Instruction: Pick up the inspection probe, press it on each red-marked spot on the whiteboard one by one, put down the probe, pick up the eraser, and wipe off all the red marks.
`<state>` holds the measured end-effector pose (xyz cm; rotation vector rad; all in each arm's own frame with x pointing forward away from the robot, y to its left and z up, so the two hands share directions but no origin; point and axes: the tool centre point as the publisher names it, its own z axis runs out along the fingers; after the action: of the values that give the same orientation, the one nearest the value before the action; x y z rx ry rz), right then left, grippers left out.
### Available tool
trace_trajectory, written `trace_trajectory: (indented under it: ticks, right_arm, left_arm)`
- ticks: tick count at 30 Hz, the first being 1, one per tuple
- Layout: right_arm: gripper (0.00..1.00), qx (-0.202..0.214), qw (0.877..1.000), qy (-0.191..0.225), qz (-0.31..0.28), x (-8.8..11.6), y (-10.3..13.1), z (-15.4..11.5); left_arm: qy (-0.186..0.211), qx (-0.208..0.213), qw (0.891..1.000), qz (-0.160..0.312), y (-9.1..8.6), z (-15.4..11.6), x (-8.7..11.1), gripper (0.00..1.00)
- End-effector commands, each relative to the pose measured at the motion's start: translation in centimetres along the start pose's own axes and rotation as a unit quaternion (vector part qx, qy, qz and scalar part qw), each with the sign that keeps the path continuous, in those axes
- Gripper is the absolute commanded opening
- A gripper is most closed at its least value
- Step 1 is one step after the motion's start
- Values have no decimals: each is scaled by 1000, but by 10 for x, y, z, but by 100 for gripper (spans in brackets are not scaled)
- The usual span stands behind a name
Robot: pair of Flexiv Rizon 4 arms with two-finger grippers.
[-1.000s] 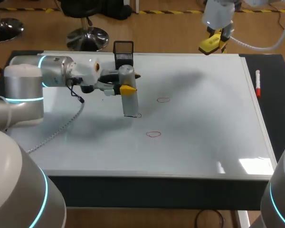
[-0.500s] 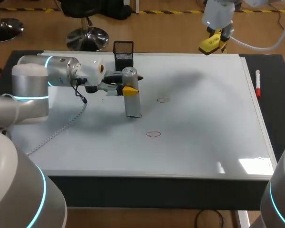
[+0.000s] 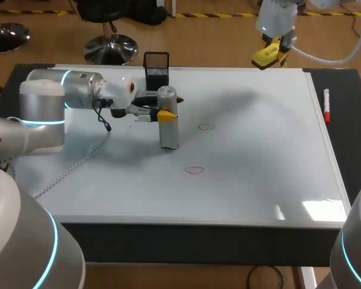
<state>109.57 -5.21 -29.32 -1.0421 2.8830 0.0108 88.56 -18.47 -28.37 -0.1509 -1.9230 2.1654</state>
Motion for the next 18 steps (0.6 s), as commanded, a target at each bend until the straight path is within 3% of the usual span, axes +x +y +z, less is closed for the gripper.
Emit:
trace_trajectory:
  ticks: [1,14,18]
  right_arm:
    - [0,1,1000,1,-1,0,-1,-1]
    - [0,1,1000,1,-1,0,-1,-1]
    - [0,1,1000,1,-1,0,-1,-1]
  left_arm:
    - [2,1,1000,-2,4,-1,-2,0]
    - [-1,1,1000,-2,3,-1,-2,0]
    - [-14,5,1000,5,-4,-1,-2,0]
